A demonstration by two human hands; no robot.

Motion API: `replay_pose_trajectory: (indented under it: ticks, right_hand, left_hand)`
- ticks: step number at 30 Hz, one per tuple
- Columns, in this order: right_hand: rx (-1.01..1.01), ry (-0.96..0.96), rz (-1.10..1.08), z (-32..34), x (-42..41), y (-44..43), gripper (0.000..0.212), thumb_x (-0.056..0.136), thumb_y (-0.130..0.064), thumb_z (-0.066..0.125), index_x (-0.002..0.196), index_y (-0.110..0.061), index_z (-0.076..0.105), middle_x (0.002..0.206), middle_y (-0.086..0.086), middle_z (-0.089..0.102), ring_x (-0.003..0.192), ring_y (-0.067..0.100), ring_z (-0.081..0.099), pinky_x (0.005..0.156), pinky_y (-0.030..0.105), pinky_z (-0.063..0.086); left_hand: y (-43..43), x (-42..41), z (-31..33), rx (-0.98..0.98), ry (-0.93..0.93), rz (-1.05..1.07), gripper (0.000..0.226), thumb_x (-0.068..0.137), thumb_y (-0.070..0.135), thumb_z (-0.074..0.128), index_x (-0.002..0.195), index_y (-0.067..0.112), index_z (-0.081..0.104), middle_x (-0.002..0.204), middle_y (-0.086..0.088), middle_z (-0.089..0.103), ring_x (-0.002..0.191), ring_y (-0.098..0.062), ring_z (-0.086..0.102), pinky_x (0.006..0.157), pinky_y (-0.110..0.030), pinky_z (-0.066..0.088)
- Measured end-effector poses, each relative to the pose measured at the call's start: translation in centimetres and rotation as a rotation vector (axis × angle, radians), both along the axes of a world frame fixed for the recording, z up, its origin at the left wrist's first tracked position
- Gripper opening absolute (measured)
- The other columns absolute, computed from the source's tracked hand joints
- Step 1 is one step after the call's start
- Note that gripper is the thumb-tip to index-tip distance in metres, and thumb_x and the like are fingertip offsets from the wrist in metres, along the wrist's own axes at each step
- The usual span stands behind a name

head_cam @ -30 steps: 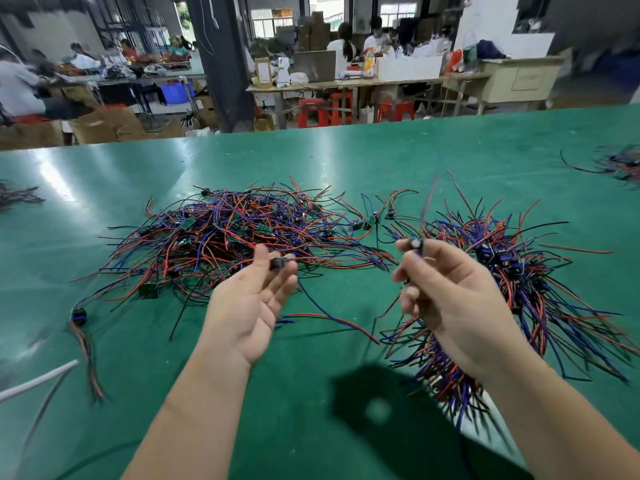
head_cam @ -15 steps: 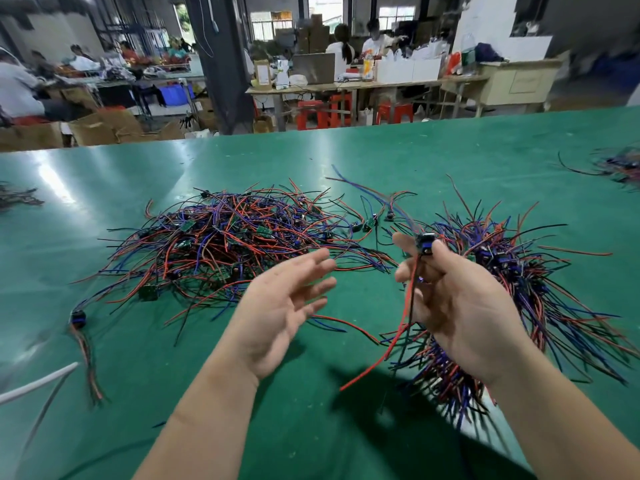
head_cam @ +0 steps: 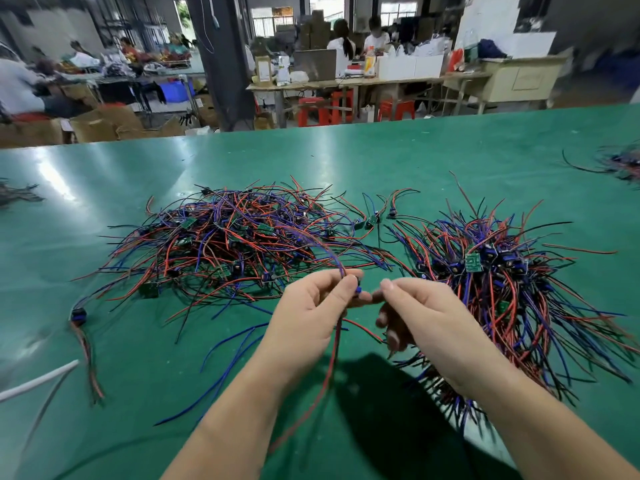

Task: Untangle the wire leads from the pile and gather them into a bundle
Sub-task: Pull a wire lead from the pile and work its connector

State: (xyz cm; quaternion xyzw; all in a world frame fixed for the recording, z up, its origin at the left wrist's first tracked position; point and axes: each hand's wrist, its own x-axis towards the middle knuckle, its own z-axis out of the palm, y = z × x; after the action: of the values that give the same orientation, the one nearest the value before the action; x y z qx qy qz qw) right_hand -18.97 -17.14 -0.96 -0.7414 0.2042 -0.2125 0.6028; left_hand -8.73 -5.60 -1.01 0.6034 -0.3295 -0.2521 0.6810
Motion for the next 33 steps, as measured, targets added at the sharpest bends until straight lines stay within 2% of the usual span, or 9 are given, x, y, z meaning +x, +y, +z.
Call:
replay_pose_trajectory:
  ticks: [2, 5, 8, 12, 16, 21, 26, 30, 33]
  right_hand:
    - [0.055, -0.096, -0.039, 0.1, 0.0, -0.2, 0.017, 0.089, -0.031, 0.060, 0.090, -0.016, 0.069, 0.063, -0.004, 0.063, 0.051, 0.012, 0.053, 0.055, 0.026, 0.044]
    - [0.013, -0.091, 0.004, 0.0, -0.2, -0.7, 0.030, 0.071, -0.040, 0.071, 0.090, -0.016, 0.073, 0.068, -0.008, 0.069, 0.057, 0.002, 0.055, 0.057, 0.014, 0.044]
    - [0.062, -0.088, 0.003, 0.0, -0.2, -1.1, 0.019, 0.067, -0.031, 0.079, 0.082, -0.020, 0.077, 0.068, 0.000, 0.065, 0.058, 0.008, 0.048, 0.055, 0.015, 0.039]
    - [0.153, -0.103, 0.060, 0.0, -0.4, -1.4, 0.034, 0.055, -0.032, 0.079, 0.085, -0.015, 0.077, 0.069, -0.003, 0.065, 0.057, 0.007, 0.044, 0.052, 0.011, 0.038]
    - [0.223, -0.119, 0.088, 0.5, -0.5, -1.4, 0.015, 0.058, -0.015, 0.076, 0.071, -0.009, 0.072, 0.062, 0.000, 0.066, 0.052, 0.004, 0.054, 0.050, 0.010, 0.041]
    - [0.245, -0.155, 0.034, 1.0, -0.5, -1.0, 0.005, 0.060, -0.014, 0.074, 0.062, -0.011, 0.070, 0.054, 0.000, 0.061, 0.043, 0.005, 0.049, 0.042, 0.014, 0.036]
    - [0.332, -0.380, -0.257, 2.2, -0.6, -2.4, 0.004, 0.062, -0.015, 0.072, 0.059, -0.013, 0.071, 0.054, 0.000, 0.064, 0.045, 0.007, 0.054, 0.045, 0.015, 0.045]
    - [0.405, -0.521, -0.439, 3.4, -1.6, -4.5, 0.025, 0.077, -0.007, 0.069, 0.055, -0.018, 0.071, 0.056, -0.003, 0.067, 0.051, 0.005, 0.061, 0.049, 0.016, 0.049]
    - [0.448, -0.559, -0.490, 3.6, -2.0, -5.0, 0.018, 0.079, -0.003, 0.069, 0.064, -0.013, 0.070, 0.059, -0.002, 0.067, 0.053, 0.006, 0.062, 0.051, 0.015, 0.049]
  left_hand:
    - [0.3, -0.2, -0.1, 0.069, -0.042, -0.109, 0.016, 0.095, 0.009, 0.051, 0.099, 0.011, 0.067, 0.074, 0.002, 0.069, 0.070, -0.007, 0.065, 0.070, -0.015, 0.049]
    - [0.5, -0.5, -0.2, 0.135, -0.114, -0.237, 0.017, 0.095, 0.011, 0.051, 0.097, 0.014, 0.067, 0.077, 0.005, 0.068, 0.072, -0.008, 0.064, 0.073, -0.018, 0.050]
    - [0.6, -0.3, 0.0, 0.160, -0.135, -0.267, 0.017, 0.095, 0.012, 0.051, 0.098, 0.015, 0.068, 0.080, 0.006, 0.069, 0.074, -0.008, 0.064, 0.078, -0.021, 0.051]
    - [0.8, -0.4, -0.1, 0.211, -0.206, -0.332, 0.019, 0.096, 0.011, 0.050, 0.094, 0.011, 0.069, 0.084, -0.001, 0.070, 0.077, -0.008, 0.063, 0.082, -0.022, 0.050]
    - [0.6, -0.6, -0.3, 0.175, -0.172, -0.329, 0.016, 0.093, 0.013, 0.055, 0.095, 0.011, 0.071, 0.083, 0.000, 0.072, 0.077, -0.007, 0.065, 0.080, -0.019, 0.051]
    - [0.6, -0.7, -0.1, 0.113, -0.072, -0.369, 0.013, 0.084, 0.020, 0.061, 0.091, 0.017, 0.072, 0.080, 0.003, 0.073, 0.074, -0.008, 0.068, 0.075, -0.016, 0.050]
    - [0.5, -1.2, -0.4, 0.143, -0.040, -0.417, 0.010, 0.090, 0.012, 0.061, 0.093, 0.015, 0.070, 0.080, 0.003, 0.074, 0.076, -0.009, 0.068, 0.077, -0.018, 0.050]
    - [0.3, -2.2, -0.7, 0.205, -0.067, -0.509, 0.013, 0.092, 0.010, 0.059, 0.095, 0.017, 0.070, 0.081, 0.004, 0.073, 0.078, -0.007, 0.067, 0.078, -0.016, 0.049]
    - [0.2, -2.3, -1.0, 0.246, -0.091, -0.516, 0.013, 0.093, 0.008, 0.058, 0.098, 0.015, 0.068, 0.081, 0.005, 0.073, 0.078, -0.009, 0.067, 0.078, -0.017, 0.049]
